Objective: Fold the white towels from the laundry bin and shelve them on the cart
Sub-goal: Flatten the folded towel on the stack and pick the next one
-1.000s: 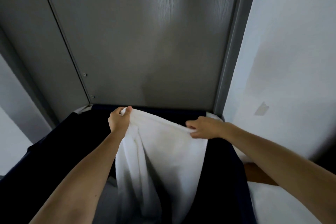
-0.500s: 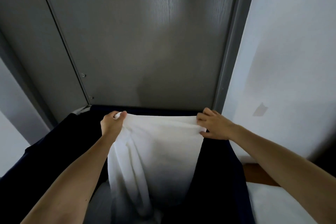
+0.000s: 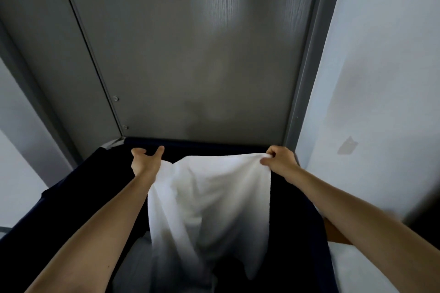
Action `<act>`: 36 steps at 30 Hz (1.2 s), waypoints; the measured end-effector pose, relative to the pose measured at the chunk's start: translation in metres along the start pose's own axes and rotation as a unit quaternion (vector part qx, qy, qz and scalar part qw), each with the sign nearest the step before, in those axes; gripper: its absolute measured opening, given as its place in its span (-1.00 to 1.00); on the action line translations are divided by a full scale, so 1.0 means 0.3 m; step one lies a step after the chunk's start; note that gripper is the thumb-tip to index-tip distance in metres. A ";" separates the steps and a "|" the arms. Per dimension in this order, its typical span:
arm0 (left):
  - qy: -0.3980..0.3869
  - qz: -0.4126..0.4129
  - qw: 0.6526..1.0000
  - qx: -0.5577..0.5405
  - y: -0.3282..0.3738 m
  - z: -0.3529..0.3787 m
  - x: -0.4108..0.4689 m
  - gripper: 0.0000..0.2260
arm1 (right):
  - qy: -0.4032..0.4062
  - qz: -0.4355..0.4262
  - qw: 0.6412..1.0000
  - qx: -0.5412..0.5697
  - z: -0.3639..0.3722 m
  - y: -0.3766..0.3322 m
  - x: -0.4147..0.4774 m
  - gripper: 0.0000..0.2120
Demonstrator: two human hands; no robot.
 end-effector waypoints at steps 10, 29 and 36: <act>-0.217 -0.145 0.939 -0.223 0.031 0.259 -0.221 -0.69 | -0.120 0.010 0.951 0.284 0.158 -0.191 -0.087 -0.63; -0.342 -0.124 0.892 -0.268 0.041 0.251 -0.466 -0.83 | -0.110 0.021 0.922 0.370 0.136 -0.157 -0.143 -0.91; -0.231 0.069 0.961 -0.136 0.075 0.208 -0.450 -0.90 | -0.129 0.006 0.931 0.342 0.135 -0.182 -0.159 -0.90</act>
Point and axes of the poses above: each hand's wrist, its own x-axis towards the middle knuckle, its own z-axis out of the palm, y = z × x, the point moved 3 cm from there along x, towards the middle knuckle, and after that the axes turned 5 degrees about -x, right-handed, at the moved point
